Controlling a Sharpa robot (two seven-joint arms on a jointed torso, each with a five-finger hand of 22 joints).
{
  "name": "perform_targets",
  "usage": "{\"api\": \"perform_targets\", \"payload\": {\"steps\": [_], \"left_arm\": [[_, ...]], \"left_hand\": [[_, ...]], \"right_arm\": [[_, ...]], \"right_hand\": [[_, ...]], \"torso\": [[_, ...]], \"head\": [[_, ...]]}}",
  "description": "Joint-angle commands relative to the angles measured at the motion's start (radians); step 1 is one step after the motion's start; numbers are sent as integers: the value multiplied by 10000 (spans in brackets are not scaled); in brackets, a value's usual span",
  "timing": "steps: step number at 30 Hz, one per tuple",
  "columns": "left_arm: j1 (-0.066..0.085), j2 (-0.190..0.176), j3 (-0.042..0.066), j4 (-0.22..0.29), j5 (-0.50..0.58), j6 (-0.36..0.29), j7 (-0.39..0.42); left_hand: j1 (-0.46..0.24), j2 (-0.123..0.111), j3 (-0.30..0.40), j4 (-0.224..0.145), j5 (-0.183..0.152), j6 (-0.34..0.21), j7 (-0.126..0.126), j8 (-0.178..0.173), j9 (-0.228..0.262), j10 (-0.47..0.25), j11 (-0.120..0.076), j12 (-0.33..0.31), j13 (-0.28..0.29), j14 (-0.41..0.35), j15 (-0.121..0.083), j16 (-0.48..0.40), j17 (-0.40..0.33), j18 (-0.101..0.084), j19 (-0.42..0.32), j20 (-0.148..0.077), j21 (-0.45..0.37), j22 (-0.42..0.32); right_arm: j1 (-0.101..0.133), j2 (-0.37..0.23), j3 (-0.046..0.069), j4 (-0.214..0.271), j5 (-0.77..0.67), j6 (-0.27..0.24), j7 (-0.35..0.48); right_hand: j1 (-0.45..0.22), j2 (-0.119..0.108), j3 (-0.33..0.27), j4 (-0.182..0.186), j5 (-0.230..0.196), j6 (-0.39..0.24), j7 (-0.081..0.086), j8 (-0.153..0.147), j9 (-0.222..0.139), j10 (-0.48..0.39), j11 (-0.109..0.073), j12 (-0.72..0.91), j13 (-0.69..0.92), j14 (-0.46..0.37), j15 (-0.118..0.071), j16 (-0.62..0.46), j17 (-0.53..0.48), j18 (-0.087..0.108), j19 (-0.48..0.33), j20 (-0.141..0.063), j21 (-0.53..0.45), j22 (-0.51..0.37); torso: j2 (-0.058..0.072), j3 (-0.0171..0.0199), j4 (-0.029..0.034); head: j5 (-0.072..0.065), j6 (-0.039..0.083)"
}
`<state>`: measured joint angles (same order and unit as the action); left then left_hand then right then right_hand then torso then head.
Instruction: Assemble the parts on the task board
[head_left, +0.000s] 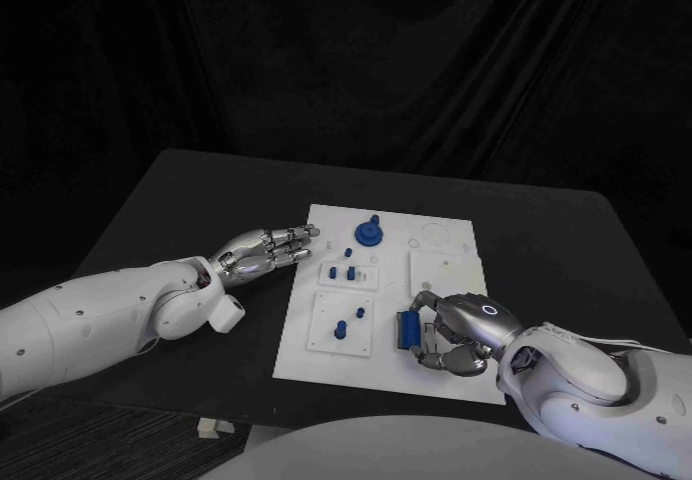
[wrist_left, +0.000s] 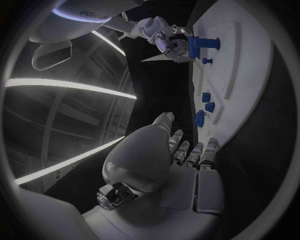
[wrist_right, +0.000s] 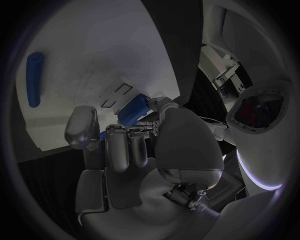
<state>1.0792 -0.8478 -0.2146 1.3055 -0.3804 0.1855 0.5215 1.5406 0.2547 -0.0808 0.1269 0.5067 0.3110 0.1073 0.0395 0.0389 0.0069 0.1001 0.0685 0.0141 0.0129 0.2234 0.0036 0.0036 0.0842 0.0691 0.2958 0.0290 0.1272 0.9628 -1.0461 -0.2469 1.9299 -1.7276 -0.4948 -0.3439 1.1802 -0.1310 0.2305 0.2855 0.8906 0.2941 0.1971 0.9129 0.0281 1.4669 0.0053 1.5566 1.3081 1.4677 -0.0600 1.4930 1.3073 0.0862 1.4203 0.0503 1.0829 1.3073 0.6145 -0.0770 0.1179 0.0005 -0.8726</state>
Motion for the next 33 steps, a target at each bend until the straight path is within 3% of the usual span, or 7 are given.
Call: {"api": "perform_targets", "payload": {"steps": [1,12,16,19,22,26,33], "left_arm": [[-36,18,-9,2,44,118,-32],[-37,28,-9,-9,44,126,-31],[-38,21,-9,-10,44,125,-32],[-38,17,-9,-10,44,126,-33],[-38,17,-9,-11,44,127,-35],[-39,16,-9,-11,44,131,-35],[-41,-6,-9,-7,44,137,-35]], "left_hand": [[-86,19,56,8,-58,-35,58,-2,2,25,92,60,12,-2,71,13,10,-190,89,-1,29,3],[-96,21,62,14,-60,-39,53,-3,1,31,108,78,16,-1,72,14,10,-190,90,-1,30,3],[-96,21,62,14,-60,-39,53,-3,1,31,108,78,16,-1,72,14,10,-190,90,-1,30,3],[-102,22,66,17,-61,-34,51,-2,2,36,119,95,20,-1,74,13,10,-190,90,-1,30,0],[-102,22,66,17,-61,-34,51,-2,2,36,119,95,20,-1,74,13,10,-190,90,-1,30,0],[-102,22,66,17,-61,-34,51,-2,2,36,119,95,20,-1,74,13,10,-190,90,-1,30,0],[-102,22,66,17,-61,-34,51,-2,2,36,119,95,20,-1,74,13,10,-190,90,-1,30,0]], "right_arm": [[-37,-9,-11,-24,7,386,-317],[-39,67,-11,-70,7,543,-455],[-40,65,-11,-76,-1,593,-577],[-40,59,-11,-73,-50,605,-648],[-40,53,-11,-69,-83,585,-693],[-40,29,-11,-45,-105,457,-697],[-39,-125,-9,70,-191,-80,-546]], "right_hand": [[5,-85,44,-2,-49,670,-828,-120,1533,792,63,-66,2342,611,45,-63,787,89,-74,13,-63,1367],[-149,-90,37,9,-655,234,-759,-566,1391,740,123,-112,2280,595,98,-82,749,110,-114,66,-179,1341],[-150,-93,-173,-15,-2209,-349,-647,-1126,1078,665,220,-177,2189,575,175,-110,689,118,-140,128,-258,1324],[-26,-103,-548,-30,-3886,-780,-594,-1570,802,646,268,-192,2164,564,223,-120,665,130,-160,173,-320,1311],[273,-185,-1338,61,-5067,-1293,-547,-2114,535,610,316,-224,2118,554,264,-134,630,140,-170,221,-374,1300],[366,-452,-1928,116,-5538,-1797,-551,-2850,351,591,316,-242,2091,547,267,-144,605,146,-170,230,-397,1297],[72,-1175,-2651,159,-6480,-1933,-556,-2867,342,593,307,-245,2082,561,254,-122,644,131,-140,214,-328,1317]], "torso": [[-6,-1,0],[-12,1,2],[-12,1,9],[-11,1,-1],[-7,0,1],[-13,-2,1],[-6,2,-6]], "head": [[12,0],[17,0],[30,0],[36,0],[32,0],[41,0],[37,0]]}}
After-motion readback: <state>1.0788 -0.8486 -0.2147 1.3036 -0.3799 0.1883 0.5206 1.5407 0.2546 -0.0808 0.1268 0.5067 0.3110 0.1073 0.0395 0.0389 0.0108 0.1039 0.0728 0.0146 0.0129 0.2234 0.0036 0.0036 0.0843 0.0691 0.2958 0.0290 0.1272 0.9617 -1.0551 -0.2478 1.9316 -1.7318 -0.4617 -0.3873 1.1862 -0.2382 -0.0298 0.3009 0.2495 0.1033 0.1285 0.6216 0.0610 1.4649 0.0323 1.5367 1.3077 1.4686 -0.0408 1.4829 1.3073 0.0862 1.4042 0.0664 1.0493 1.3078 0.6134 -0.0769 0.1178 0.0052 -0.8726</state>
